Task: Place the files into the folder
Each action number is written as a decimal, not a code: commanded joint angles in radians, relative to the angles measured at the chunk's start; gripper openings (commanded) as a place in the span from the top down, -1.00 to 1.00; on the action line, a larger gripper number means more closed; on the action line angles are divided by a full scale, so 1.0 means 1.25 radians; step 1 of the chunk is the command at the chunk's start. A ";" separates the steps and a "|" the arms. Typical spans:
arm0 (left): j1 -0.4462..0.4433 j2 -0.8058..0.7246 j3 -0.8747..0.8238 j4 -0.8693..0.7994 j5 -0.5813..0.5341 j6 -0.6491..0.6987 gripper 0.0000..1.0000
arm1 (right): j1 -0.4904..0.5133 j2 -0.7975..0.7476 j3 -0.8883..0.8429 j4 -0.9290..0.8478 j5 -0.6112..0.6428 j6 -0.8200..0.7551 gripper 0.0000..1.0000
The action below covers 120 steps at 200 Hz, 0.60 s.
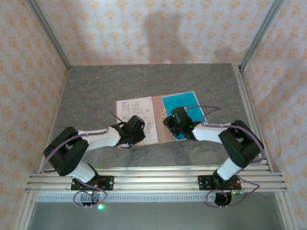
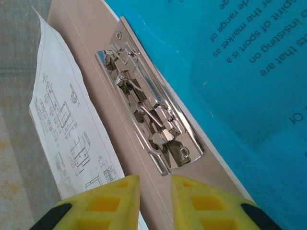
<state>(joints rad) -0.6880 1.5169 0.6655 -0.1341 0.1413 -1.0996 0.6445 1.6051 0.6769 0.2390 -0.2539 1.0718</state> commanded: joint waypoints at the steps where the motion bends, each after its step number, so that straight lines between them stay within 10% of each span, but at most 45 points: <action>1: -0.013 -0.004 -0.024 -0.027 -0.030 -0.016 1.00 | 0.001 0.021 0.012 0.026 0.020 0.010 0.52; 120: -0.028 -0.004 -0.022 -0.034 -0.042 -0.022 1.00 | 0.001 0.065 0.009 0.084 0.013 0.047 0.57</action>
<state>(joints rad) -0.7082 1.5135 0.6590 -0.1257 0.1181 -1.1107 0.6445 1.6768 0.6769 0.3088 -0.2558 1.1095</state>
